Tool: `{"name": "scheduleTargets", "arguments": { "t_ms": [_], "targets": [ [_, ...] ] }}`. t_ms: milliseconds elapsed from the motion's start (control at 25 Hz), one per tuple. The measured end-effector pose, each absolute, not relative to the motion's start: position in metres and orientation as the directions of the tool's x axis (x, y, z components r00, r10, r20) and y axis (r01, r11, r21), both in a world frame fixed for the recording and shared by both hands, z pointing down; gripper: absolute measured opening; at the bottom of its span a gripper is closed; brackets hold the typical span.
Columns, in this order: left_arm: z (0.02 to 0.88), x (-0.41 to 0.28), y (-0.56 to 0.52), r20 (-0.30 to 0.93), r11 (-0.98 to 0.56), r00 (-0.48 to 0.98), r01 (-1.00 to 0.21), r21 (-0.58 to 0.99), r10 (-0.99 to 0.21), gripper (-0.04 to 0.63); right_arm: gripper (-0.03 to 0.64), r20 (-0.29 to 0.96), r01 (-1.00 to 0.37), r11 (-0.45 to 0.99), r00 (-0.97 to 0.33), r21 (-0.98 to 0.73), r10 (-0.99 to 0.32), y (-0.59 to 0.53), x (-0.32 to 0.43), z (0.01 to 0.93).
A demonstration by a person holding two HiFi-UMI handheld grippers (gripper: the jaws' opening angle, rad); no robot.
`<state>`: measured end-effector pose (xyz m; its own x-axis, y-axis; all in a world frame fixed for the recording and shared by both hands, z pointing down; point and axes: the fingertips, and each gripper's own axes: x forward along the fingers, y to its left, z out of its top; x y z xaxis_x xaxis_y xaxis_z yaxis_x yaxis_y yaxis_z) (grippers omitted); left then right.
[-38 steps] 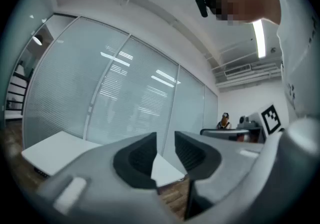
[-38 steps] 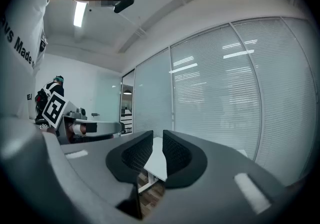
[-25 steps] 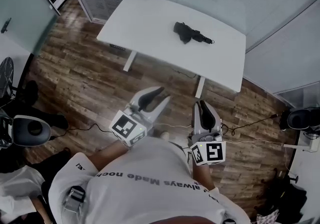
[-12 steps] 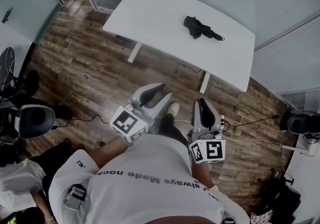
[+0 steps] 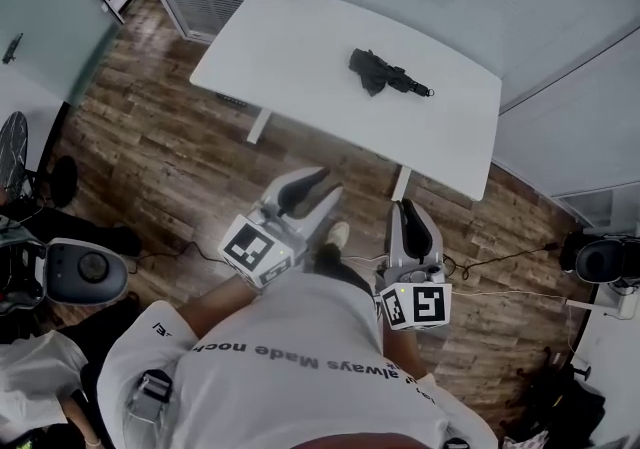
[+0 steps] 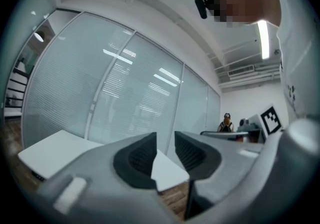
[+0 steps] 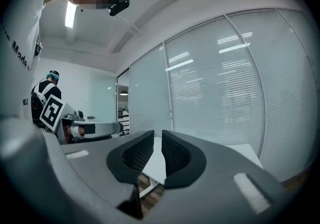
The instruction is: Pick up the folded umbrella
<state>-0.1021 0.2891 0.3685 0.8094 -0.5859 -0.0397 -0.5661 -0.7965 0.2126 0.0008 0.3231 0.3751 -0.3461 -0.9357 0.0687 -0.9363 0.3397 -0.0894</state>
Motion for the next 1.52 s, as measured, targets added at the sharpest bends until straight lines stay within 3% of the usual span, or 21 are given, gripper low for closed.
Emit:
{"name": "scheduleTargets", "arguments": {
  "t_ms": [600,1040,1520],
  "targets": [
    [0.368,0.022,0.219,-0.048,-0.790,0.801,-0.578,0.204,-0.597,0.115,0.048,0.059,-0.933,0.352,-0.357,-0.079,-0.932,0.256,0.127,0.373],
    [0.371,0.019,0.172,-0.041,-0.763,0.774,-0.613,0.204,-0.632,0.115,0.048,0.082,-0.922,0.376,-0.383,-0.088,-0.920,0.218,0.127,0.381],
    [0.369,0.011,0.043,-0.043,-0.773,0.784,-0.600,0.203,-0.620,0.114,0.048,0.086,-0.926,0.372,-0.377,-0.068,-0.922,0.091,0.120,0.375]
  ]
}}
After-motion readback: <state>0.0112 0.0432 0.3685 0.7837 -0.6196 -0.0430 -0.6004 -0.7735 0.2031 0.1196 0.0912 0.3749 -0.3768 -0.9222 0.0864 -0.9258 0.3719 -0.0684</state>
